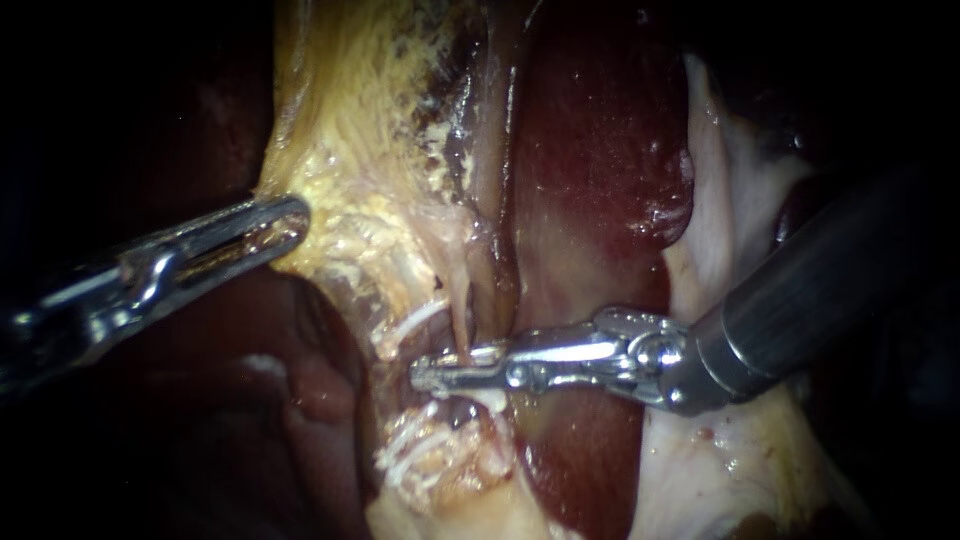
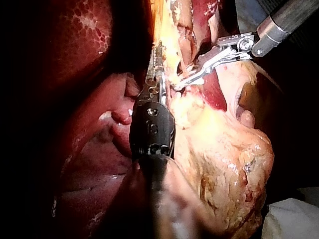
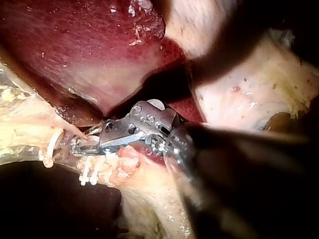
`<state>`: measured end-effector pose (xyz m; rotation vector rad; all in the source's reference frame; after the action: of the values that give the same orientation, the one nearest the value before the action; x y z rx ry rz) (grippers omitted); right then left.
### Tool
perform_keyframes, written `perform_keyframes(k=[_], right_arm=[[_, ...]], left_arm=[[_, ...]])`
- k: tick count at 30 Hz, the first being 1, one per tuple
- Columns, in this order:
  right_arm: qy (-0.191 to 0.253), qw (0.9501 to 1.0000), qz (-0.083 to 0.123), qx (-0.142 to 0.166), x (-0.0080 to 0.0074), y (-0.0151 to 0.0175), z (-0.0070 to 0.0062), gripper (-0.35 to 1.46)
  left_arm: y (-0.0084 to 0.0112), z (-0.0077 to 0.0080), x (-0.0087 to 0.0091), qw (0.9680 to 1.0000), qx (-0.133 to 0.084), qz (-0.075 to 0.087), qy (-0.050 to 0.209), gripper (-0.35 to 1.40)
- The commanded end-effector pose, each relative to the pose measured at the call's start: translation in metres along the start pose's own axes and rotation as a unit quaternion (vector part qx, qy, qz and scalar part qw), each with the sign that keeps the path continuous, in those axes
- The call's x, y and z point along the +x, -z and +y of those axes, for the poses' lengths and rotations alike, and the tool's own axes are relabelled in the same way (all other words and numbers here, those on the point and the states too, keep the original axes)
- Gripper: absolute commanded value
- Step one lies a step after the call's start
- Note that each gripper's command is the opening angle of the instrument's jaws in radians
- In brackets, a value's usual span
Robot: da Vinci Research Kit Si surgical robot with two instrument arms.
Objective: Going back second clip right tube
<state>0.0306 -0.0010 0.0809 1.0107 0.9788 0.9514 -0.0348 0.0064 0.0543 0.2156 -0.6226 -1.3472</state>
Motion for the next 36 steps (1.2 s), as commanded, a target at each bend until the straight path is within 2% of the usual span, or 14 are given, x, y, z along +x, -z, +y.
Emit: perform_keyframes(k=[1,3,6,9,11,15,18,21,26,31,36], right_arm=[[0.000,1.0000,0.000,0.000,0.0000,0.0000,0.0000,-0.35],[0.000,1.0000,0.000,0.000,0.0000,0.0000,0.0001,-0.35],[-0.003,1.0000,0.001,-0.001,0.0000,-0.0001,0.0002,0.05],[0.015,0.9999,0.002,-0.002,0.0001,-0.0001,0.0005,0.41],[0.038,0.9991,0.011,-0.014,0.0003,-0.0001,0.0008,0.55],[0.093,0.9953,0.021,-0.013,0.0005,0.0002,0.0010,0.60],[0.132,0.9910,0.019,-0.012,0.0004,0.0008,0.0009,0.60],[0.183,0.9828,0.018,-0.014,0.0005,0.0018,0.0008,0.60],[0.221,0.9752,0.016,-0.012,0.0010,0.0037,0.0004,0.60],[0.225,0.9743,0.012,-0.006,0.0011,0.0054,-0.0004,0.60],[0.225,0.9743,0.009,-0.002,0.0010,0.0051,-0.0007,0.60]], left_arm=[[0.0000,0.0000,0.0000,1.0000,0.000,0.000,0.000,-0.35],[0.0000,0.0000,0.0000,1.0000,-0.001,0.000,0.001,-0.35],[0.0000,0.0000,0.0000,1.0000,-0.001,-0.001,0.001,-0.35],[0.0000,0.0000,0.0000,1.0000,-0.001,-0.001,0.001,-0.35],[0.0000,0.0000,0.0000,1.0000,-0.001,-0.001,0.001,-0.35],[0.0000,0.0000,0.0000,1.0000,-0.002,-0.001,0.001,-0.35],[0.0000,0.0000,0.0000,1.0000,-0.002,-0.001,0.002,-0.35],[0.0000,0.0001,0.0000,1.0000,-0.003,0.000,0.001,-0.35],[0.0000,0.0001,0.0000,1.0000,-0.003,0.000,0.001,-0.35],[0.0000,0.0002,0.0000,1.0000,-0.003,0.000,0.002,-0.35],[0.0000,0.0002,0.0000,1.0000,-0.003,0.000,0.002,-0.35]])
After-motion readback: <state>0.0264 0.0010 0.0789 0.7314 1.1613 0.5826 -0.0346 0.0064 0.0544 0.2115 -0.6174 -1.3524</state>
